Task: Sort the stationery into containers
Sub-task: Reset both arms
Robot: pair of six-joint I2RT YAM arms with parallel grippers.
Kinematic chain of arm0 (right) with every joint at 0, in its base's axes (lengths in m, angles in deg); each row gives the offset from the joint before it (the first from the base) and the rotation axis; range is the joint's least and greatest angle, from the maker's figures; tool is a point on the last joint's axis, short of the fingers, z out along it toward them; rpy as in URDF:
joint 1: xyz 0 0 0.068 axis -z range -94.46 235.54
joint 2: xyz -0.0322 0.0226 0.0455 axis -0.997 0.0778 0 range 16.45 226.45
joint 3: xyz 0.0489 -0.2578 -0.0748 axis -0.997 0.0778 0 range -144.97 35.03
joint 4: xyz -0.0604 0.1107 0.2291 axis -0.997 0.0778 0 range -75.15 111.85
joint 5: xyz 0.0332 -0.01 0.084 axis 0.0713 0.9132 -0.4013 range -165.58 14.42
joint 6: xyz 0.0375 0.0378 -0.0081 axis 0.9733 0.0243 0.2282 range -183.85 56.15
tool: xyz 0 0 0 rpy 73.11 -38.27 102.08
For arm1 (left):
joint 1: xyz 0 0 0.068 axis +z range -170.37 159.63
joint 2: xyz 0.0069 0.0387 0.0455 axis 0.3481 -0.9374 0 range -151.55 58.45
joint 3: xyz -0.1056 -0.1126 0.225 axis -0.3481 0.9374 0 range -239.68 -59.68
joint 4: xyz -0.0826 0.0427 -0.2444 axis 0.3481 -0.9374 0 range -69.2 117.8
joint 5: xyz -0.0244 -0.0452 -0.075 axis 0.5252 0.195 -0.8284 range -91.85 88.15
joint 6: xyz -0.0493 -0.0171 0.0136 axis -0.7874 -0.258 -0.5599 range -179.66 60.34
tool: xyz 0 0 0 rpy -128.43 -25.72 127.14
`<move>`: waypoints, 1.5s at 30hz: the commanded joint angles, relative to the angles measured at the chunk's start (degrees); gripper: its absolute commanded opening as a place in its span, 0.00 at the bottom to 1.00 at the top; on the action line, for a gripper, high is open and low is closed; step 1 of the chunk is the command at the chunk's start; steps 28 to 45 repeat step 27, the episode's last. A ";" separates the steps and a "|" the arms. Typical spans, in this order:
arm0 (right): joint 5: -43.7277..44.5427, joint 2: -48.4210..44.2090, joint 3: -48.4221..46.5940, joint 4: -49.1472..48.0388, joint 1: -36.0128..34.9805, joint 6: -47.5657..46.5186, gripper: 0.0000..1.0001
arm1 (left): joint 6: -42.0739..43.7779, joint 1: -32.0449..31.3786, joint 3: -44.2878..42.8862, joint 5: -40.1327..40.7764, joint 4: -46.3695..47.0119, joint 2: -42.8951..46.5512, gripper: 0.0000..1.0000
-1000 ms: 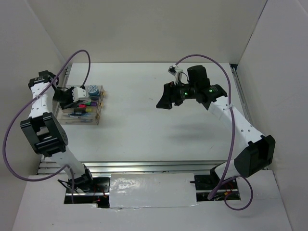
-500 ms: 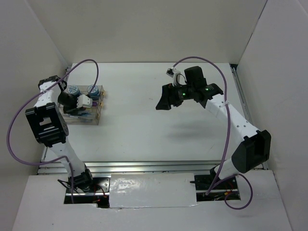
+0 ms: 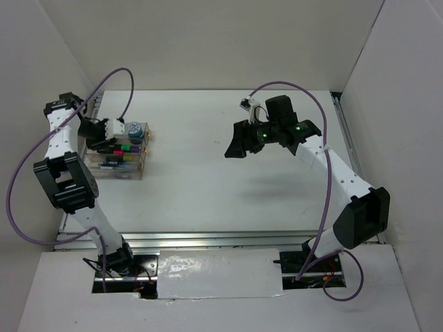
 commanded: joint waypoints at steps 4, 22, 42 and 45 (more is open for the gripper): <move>5.14 -4.94 0.55 -0.39 3.92 -0.40 0.80 | -33.88 -6.85 -8.04 -14.92 4.93 11.93 0.66; 29.50 -31.22 25.95 -4.62 27.55 -12.96 1.00 | -89.47 -31.20 35.55 12.32 44.87 44.20 0.99; 26.94 -35.69 30.68 -6.01 30.91 -12.52 1.00 | -90.79 -32.88 37.93 13.38 42.85 48.42 0.99; 26.94 -35.69 30.68 -6.01 30.91 -12.52 1.00 | -90.79 -32.88 37.93 13.38 42.85 48.42 0.99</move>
